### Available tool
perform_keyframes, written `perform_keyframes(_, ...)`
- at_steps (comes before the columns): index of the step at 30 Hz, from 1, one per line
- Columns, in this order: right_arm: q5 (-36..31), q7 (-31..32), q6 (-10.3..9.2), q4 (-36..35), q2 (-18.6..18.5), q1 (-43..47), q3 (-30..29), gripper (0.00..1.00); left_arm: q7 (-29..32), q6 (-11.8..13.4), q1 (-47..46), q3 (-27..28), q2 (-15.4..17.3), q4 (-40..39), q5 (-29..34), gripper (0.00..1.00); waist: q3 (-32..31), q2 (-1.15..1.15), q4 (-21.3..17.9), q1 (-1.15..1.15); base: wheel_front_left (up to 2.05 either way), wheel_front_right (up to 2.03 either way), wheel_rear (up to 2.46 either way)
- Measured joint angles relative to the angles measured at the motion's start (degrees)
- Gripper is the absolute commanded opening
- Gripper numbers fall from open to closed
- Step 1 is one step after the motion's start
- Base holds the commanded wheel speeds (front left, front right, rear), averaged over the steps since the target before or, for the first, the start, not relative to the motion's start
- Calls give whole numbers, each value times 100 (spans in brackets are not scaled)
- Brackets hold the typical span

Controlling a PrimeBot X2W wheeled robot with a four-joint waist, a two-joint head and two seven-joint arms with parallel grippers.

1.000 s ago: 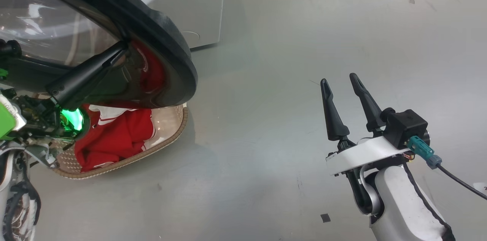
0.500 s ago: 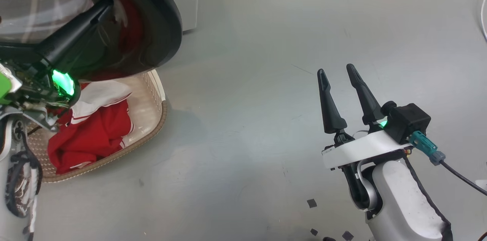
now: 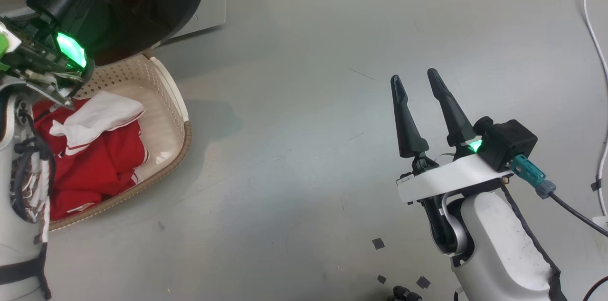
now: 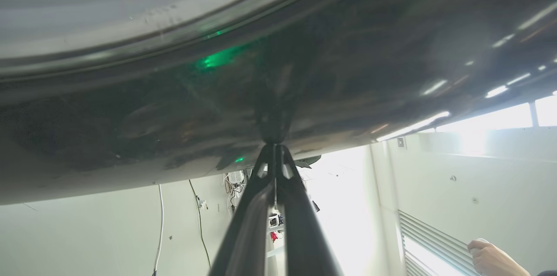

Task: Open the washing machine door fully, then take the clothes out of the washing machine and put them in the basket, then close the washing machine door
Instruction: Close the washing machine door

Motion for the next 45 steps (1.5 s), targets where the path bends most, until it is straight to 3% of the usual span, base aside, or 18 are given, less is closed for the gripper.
perform_keyframes(14, 122, -1, -53, -16, 1, -49, 118, 100, -456, -9, -829, 4, -122, 769, 417, 0, 33, 0, -204, 0, 0, 0, 0)
perform_keyframes(24, 144, -1, -100, -5, 4, -52, 79, 100, -598, -160, -1146, -2, -213, 1283, 605, 0, -20, 0, -250, 0, 0, 0, 0)
perform_keyframes(35, 26, -2, -144, 60, 2, -48, -96, 100, -598, -357, -1045, -13, -357, 1488, 590, 0, -189, 0, 2, 0, 0, 0, 0)
perform_keyframes(45, -223, -2, -143, 235, 0, -9, -221, 100, -753, -407, -153, 129, -528, 1627, 560, 0, -424, 0, 436, 0, 0, 0, 0)
